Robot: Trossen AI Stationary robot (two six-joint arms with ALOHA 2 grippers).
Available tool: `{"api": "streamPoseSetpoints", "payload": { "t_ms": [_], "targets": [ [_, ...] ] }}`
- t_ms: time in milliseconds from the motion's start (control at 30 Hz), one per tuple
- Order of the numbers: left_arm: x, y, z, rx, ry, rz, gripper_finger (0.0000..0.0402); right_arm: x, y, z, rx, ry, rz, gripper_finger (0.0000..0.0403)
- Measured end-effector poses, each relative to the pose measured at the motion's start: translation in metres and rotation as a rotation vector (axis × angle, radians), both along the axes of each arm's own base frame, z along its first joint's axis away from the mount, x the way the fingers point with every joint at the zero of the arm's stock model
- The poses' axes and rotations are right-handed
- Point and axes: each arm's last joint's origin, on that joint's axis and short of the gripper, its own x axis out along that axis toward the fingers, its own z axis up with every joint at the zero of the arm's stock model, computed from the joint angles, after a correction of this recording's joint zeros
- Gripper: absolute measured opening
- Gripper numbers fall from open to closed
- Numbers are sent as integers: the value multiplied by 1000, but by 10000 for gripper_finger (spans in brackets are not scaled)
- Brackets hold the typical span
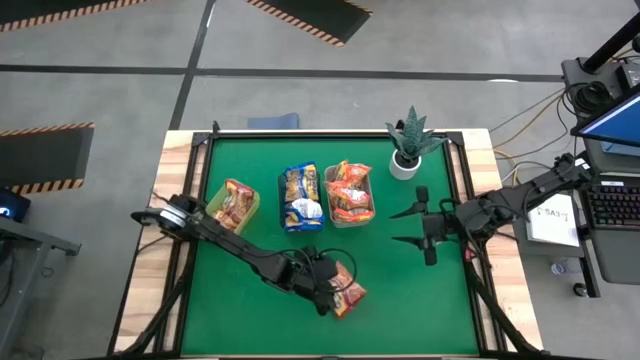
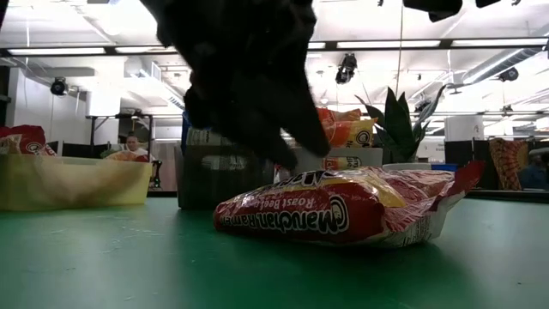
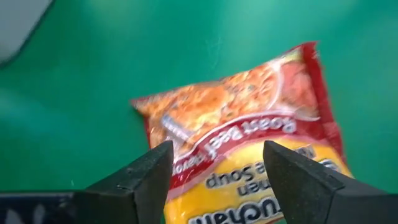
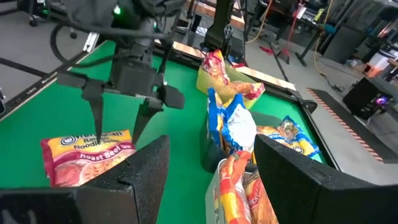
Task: Sort Maruchan noodles
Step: Put the red noodle pack into the yellow bin
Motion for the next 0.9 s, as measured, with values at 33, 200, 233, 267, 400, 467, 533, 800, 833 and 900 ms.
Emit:
{"api": "streamPoseSetpoints", "payload": {
  "t_ms": [33,200,233,267,400,467,533,800,833,900],
  "targets": [
    [-1,1,-3,-9,3,13,230,0,0,0,0,1,0,224],
    [-5,2,-19,-93,-85,61,226,-1,0,-2,-3,25,0,224],
    [-6,3,-23,-110,-108,67,226,-1,0,-2,-1,23,-1,224],
    [-8,4,-27,-127,-128,73,226,-1,0,-2,3,23,-2,224],
    [-14,7,-40,-199,-203,105,226,-1,0,-2,16,25,-5,224],
    [-17,8,-44,-219,-227,113,225,-1,0,-2,18,25,-6,224],
    [-19,9,-47,-225,-235,115,225,0,0,-2,24,25,-8,224],
    [-20,10,-49,-176,-236,117,213,0,0,-2,36,26,-12,224],
    [-20,10,-49,-173,-235,115,206,0,0,-2,36,26,-12,224],
    [-20,10,-49,-173,-235,115,189,0,0,-3,35,27,-12,224]
  ]
}}
